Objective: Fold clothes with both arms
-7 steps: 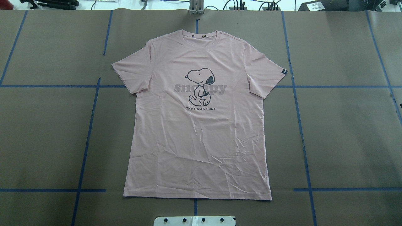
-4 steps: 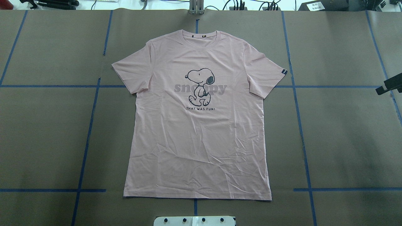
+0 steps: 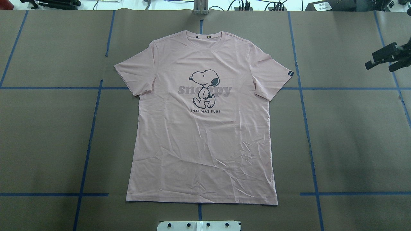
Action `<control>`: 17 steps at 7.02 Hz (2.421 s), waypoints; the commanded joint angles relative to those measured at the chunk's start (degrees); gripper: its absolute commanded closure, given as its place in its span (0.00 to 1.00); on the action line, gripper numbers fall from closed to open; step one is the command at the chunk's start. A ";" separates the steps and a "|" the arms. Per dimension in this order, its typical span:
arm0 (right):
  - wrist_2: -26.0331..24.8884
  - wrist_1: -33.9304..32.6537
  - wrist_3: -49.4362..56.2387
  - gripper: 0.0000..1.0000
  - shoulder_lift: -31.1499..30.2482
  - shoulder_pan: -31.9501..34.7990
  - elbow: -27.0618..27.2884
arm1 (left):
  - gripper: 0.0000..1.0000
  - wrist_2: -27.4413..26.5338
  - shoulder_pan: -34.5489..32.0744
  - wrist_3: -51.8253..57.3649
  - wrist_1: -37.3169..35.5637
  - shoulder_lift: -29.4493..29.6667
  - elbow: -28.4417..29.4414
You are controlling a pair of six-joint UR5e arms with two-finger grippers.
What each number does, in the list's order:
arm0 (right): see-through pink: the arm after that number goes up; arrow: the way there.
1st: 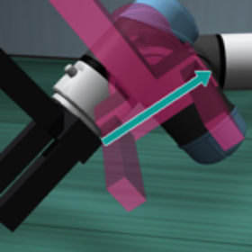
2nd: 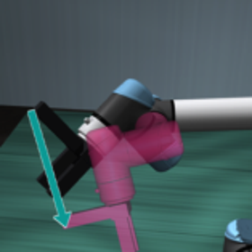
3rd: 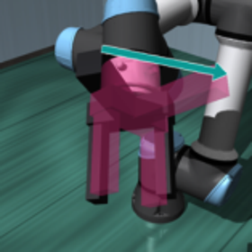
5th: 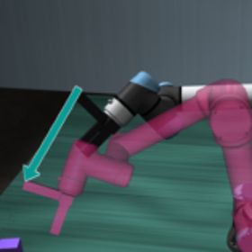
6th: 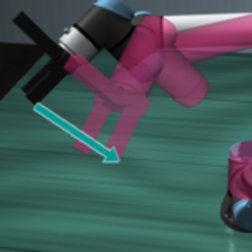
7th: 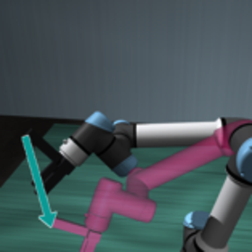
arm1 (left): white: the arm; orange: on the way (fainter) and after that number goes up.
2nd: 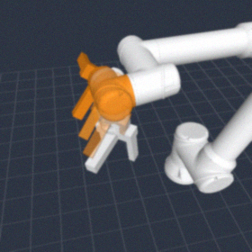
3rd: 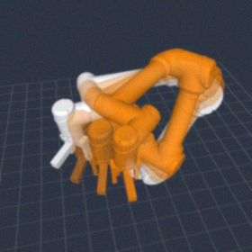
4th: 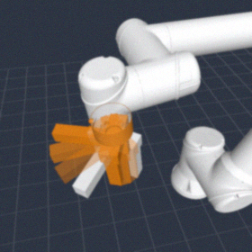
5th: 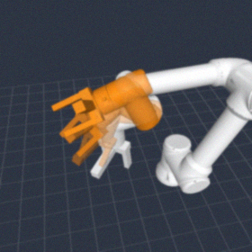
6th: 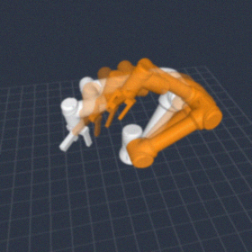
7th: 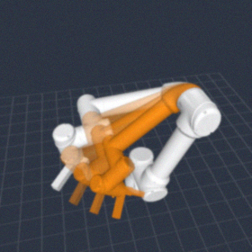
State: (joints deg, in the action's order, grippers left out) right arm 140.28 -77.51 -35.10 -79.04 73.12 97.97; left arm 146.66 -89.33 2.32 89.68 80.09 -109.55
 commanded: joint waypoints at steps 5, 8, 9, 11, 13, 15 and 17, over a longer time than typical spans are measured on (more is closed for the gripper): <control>-34.05 28.47 -40.99 0.06 18.13 -21.51 -23.61 | 0.00 0.20 -0.05 -0.30 1.29 1.04 -0.13; -40.44 30.49 -43.30 0.27 17.96 -24.87 -27.74 | 0.00 0.29 -0.05 -0.39 1.37 1.04 -0.48; -40.53 30.40 -43.38 0.27 17.96 -24.87 -28.18 | 0.00 0.29 -0.05 -0.39 1.37 1.04 -0.48; -40.09 30.05 -43.56 0.29 17.00 -24.08 -27.05 | 0.00 0.29 -0.05 -0.39 1.37 1.04 -0.40; -40.09 30.05 -43.56 0.31 14.97 -24.16 -25.46 | 0.00 0.29 -0.05 -0.39 1.37 1.04 -0.57; -40.17 30.05 -43.56 0.34 14.88 -24.60 -25.55 | 0.00 0.29 -0.05 -0.39 1.37 1.04 -0.66; -40.35 30.05 -43.65 0.37 14.97 -25.30 -25.81 | 0.00 0.29 -0.05 -0.39 1.37 1.04 -0.66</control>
State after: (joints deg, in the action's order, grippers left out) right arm 100.04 -47.50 -78.72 -64.08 48.16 72.28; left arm 146.95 -89.38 1.93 91.06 81.12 -110.15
